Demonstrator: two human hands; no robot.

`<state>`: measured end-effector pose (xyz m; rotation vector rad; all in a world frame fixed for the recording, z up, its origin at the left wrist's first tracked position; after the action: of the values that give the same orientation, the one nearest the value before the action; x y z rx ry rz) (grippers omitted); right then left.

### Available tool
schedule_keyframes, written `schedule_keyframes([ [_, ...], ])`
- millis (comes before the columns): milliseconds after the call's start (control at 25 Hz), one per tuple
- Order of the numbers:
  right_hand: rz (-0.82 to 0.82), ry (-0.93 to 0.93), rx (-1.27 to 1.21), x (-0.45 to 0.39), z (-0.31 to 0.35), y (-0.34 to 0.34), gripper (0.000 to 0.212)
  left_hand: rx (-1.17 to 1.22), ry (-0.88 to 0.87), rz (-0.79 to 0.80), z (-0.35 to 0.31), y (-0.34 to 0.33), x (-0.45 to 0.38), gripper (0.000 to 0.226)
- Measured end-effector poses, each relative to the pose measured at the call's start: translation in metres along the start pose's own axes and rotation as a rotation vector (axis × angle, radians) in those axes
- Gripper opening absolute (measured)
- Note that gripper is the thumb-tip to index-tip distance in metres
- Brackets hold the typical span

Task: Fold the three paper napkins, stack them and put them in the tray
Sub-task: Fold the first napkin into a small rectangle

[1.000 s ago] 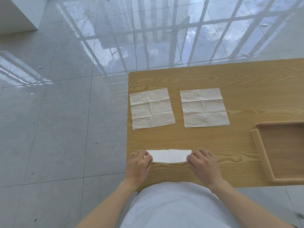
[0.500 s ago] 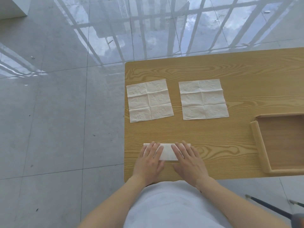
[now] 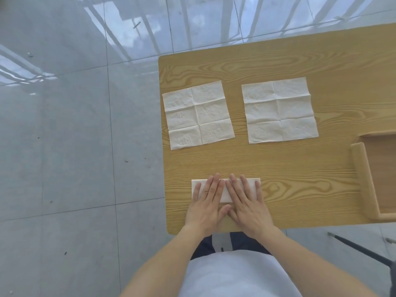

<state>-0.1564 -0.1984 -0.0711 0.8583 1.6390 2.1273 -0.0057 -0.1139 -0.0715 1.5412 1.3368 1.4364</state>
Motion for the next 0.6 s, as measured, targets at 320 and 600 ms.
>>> schedule_keyframes([
  [320, 0.007, -0.201, 0.015, 0.03, -0.059, -0.002, 0.078, -0.033, 0.115, -0.024, 0.059, 0.003, 0.027, 0.069],
  [600, 0.035, -0.341, -0.018, 0.038, -0.08, 0.007, 0.091, -0.037, 0.079, -0.068, 0.057, 0.03, 0.02, 0.07],
])
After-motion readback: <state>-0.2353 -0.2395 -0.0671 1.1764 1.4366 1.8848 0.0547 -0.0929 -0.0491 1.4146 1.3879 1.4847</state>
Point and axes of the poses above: each hand's wrist, its own x-axis away from the middle knuckle, its own y-axis out of the back of the hand, z = x × y, the point moved 1 cm from there along -x, towards the middle knuckle, and after that the axes turned 9 degrees about -z, right-handed, at the moved point
